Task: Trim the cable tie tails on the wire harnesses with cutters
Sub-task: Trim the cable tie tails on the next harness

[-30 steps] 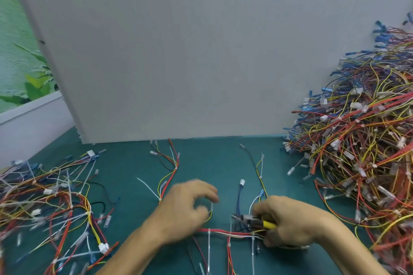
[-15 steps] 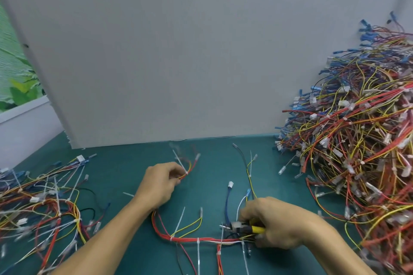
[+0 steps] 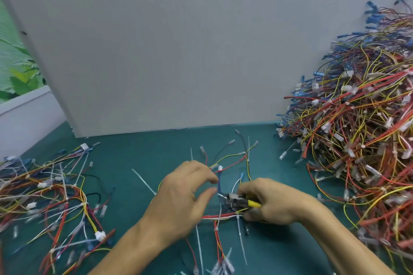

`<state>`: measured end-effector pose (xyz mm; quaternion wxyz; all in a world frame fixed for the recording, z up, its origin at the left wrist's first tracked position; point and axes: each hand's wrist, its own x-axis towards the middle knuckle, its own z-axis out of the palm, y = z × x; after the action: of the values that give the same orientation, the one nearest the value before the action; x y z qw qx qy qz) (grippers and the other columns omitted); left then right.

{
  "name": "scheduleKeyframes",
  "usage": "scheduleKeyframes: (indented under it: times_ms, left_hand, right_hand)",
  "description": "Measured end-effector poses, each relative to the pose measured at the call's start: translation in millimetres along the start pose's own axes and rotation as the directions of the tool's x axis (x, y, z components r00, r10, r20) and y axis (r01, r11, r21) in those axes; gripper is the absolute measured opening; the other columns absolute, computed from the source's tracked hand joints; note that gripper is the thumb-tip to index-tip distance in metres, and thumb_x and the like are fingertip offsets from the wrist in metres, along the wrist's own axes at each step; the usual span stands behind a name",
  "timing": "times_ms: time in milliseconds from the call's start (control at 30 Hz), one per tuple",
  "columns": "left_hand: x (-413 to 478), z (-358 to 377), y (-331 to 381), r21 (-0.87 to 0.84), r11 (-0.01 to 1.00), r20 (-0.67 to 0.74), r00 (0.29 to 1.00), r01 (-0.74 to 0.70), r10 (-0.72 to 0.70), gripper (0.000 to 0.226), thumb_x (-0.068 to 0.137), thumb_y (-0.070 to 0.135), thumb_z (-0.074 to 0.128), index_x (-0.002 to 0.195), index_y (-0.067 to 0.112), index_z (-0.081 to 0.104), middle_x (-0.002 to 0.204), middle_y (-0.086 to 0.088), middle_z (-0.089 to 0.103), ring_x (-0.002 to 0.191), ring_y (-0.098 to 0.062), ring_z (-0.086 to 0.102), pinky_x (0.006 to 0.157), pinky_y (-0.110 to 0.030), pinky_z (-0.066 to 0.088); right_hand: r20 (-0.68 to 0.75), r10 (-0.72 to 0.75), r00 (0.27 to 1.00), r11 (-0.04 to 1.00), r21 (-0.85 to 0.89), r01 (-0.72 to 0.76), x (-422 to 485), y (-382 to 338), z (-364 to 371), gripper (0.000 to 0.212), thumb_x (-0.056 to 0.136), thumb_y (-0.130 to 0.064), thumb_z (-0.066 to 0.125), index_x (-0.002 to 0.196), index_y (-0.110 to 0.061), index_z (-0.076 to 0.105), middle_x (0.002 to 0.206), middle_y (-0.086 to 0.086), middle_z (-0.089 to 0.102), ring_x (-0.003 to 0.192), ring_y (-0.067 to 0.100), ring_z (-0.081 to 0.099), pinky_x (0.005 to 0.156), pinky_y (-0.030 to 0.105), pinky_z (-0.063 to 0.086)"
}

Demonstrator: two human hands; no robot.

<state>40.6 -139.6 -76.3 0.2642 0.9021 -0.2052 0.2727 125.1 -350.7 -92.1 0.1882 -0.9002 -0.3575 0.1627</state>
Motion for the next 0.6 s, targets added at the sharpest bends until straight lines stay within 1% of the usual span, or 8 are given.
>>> scheduleKeyframes:
  times_ms: [33,100,167,267,367,433,533,600]
  left_hand:
    - [-4,1,4,-0.028,1.000,0.010,1.000,-0.001,0.001,0.008,0.077,0.010,0.069,0.084,0.015,0.068,0.089,0.008,0.063,0.087,-0.007,0.058,0.081,-0.017,0.045]
    - [-8,3,7,-0.057,0.998,0.031,1.000,-0.003,0.005,0.014,0.074,0.001,0.070,0.078,0.014,0.067,0.085,0.008,0.062,0.083,-0.006,0.057,0.077,-0.015,0.044]
    - [-12,7,8,-0.044,0.995,0.089,0.992,-0.086,0.089,0.016,0.073,-0.001,0.070,0.076,0.015,0.069,0.083,0.007,0.063,0.078,-0.009,0.058,0.073,-0.016,0.045]
    - [-17,22,5,0.010,0.978,0.214,0.955,-0.210,0.203,0.019,0.071,0.003,0.074,0.084,0.018,0.075,0.086,0.007,0.068,0.075,-0.014,0.063,0.068,-0.019,0.050]
    - [-22,34,-4,-0.006,0.986,0.247,0.955,-0.164,0.161,0.010,0.076,0.012,0.075,0.083,0.018,0.075,0.085,0.007,0.070,0.073,-0.015,0.065,0.064,-0.022,0.053]
    - [-24,40,-10,-0.025,0.993,0.235,0.965,-0.115,0.117,0.006,0.079,0.014,0.073,0.084,0.017,0.074,0.086,0.006,0.068,0.077,-0.015,0.065,0.067,-0.024,0.053]
    - [-25,47,-12,-0.038,0.996,0.210,0.974,-0.084,0.090,0.009,0.085,0.017,0.066,0.090,0.020,0.072,0.091,0.004,0.064,0.081,-0.015,0.062,0.072,-0.025,0.052]
    - [-25,51,-11,-0.035,0.995,0.196,0.976,-0.092,0.097,0.015,0.087,0.015,0.061,0.097,0.022,0.070,0.095,0.002,0.061,0.083,-0.016,0.059,0.074,-0.025,0.050]
  right_hand:
    - [-0.028,-0.005,1.000,1.000,0.020,0.005,0,1,1,0.015,0.080,-0.025,0.068,0.080,-0.024,0.053,0.072,-0.007,0.054,0.064,0.003,0.045,0.060,0.020,0.037]
    - [-0.078,-0.001,0.997,0.999,0.032,0.004,2,1,3,0.025,0.080,-0.026,0.069,0.071,-0.031,0.046,0.068,-0.010,0.050,0.062,-0.001,0.045,0.058,0.016,0.037]
    - [-0.107,0.000,0.994,1.000,0.005,0.000,4,0,6,0.029,0.080,-0.028,0.069,0.068,-0.033,0.043,0.070,-0.009,0.050,0.065,0.000,0.045,0.058,0.017,0.036]
    - [-0.123,0.000,0.992,1.000,-0.027,-0.004,6,0,9,0.028,0.078,-0.030,0.069,0.068,-0.032,0.043,0.072,-0.009,0.048,0.067,0.004,0.043,0.059,0.018,0.035]
    - [-0.120,0.000,0.993,1.000,-0.007,-0.001,5,-1,9,0.020,0.078,-0.026,0.068,0.074,-0.028,0.049,0.067,-0.010,0.050,0.063,-0.002,0.045,0.058,0.015,0.037]
    - [-0.111,-0.007,0.994,1.000,0.016,0.008,4,-1,8,0.016,0.079,-0.025,0.067,0.080,-0.023,0.052,0.068,-0.008,0.053,0.063,0.001,0.046,0.060,0.017,0.037]
    - [-0.081,-0.001,0.997,0.998,0.055,0.006,3,-1,5,0.017,0.083,-0.029,0.066,0.086,-0.018,0.053,0.078,-0.004,0.057,0.070,0.009,0.047,0.064,0.024,0.039]
    - [-0.063,0.014,0.998,0.996,0.091,-0.008,3,-2,4,0.017,0.085,-0.030,0.064,0.084,-0.019,0.051,0.078,-0.003,0.056,0.071,0.010,0.046,0.066,0.028,0.039]
